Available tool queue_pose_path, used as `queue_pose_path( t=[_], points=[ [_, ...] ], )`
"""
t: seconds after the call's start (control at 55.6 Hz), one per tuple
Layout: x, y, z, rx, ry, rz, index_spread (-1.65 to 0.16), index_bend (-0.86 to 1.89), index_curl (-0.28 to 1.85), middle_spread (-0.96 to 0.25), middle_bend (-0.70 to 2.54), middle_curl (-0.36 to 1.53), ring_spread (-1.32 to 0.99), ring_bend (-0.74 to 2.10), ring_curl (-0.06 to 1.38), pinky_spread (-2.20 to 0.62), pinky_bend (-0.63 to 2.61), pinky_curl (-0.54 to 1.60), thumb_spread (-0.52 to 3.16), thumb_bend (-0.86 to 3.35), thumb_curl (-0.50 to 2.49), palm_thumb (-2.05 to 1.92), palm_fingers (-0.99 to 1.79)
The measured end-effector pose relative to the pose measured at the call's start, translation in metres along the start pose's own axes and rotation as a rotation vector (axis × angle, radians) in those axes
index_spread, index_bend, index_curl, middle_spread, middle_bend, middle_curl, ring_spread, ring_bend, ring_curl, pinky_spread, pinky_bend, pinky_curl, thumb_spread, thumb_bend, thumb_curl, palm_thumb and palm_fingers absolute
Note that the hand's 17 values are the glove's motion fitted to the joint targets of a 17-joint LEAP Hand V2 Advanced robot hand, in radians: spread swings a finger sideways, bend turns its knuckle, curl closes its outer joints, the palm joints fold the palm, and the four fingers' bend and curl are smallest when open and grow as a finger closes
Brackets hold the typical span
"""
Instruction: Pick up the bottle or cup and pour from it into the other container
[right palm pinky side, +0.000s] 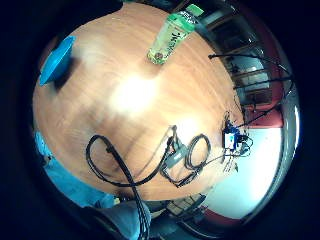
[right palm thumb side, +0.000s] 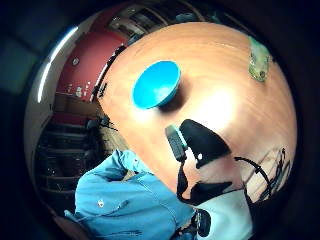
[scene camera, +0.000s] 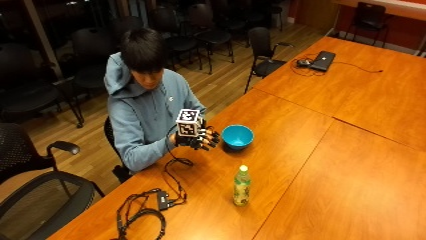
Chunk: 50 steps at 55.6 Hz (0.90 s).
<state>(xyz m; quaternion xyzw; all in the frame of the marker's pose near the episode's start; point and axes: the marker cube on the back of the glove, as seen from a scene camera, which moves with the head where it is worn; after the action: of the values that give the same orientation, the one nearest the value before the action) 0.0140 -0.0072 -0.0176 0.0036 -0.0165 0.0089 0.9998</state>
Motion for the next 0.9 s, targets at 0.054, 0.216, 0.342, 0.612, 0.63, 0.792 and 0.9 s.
queue_pose_path(
  t=[0.054, 0.216, 0.342, 0.612, 0.63, 0.792, 0.9],
  points=[
    [-0.011, 0.006, 0.009, -0.01, 0.009, -0.005, -0.23, 0.19, 0.09, -0.01, 0.2, 0.07, 0.05, 0.26, 0.07, 0.12, 0.42, 0.1, 0.54, 0.24, 0.1, 0.42, 0.37],
    [-0.018, 0.012, 0.004, 0.003, 0.031, 0.002, -0.33, 0.17, 0.17, -0.01, 0.18, 0.15, 0.08, 0.27, 0.14, 0.19, 0.46, 0.16, 0.87, 0.2, 0.16, 0.47, 0.33],
    [-0.032, 0.024, 0.012, 0.001, 0.047, -0.011, -0.35, 0.17, 0.21, -0.01, 0.18, 0.18, 0.09, 0.28, 0.16, 0.22, 0.47, 0.18, 0.98, 0.15, 0.19, 0.49, 0.31],
    [0.005, 0.02, -0.025, 0.031, 0.047, 0.046, -0.36, 0.16, 0.25, -0.01, 0.18, 0.24, 0.1, 0.29, 0.21, 0.23, 0.49, 0.21, 1.06, 0.06, 0.24, 0.54, 0.29],
    [0.007, 0.02, -0.027, 0.031, 0.046, 0.052, -0.36, 0.16, 0.25, -0.01, 0.18, 0.24, 0.1, 0.3, 0.21, 0.23, 0.49, 0.21, 1.06, 0.05, 0.24, 0.54, 0.29],
    [0.009, 0.044, -0.011, 0.014, 0.078, 0.054, -0.37, 0.16, 0.27, -0.01, 0.18, 0.26, 0.09, 0.31, 0.23, 0.23, 0.5, 0.22, 1.08, 0.0, 0.26, 0.57, 0.28],
    [0.029, 0.053, -0.012, 0.028, 0.109, 0.089, -0.37, 0.15, 0.27, -0.01, 0.18, 0.27, 0.09, 0.31, 0.24, 0.23, 0.51, 0.23, 1.08, -0.01, 0.28, 0.58, 0.27]
  ],
)
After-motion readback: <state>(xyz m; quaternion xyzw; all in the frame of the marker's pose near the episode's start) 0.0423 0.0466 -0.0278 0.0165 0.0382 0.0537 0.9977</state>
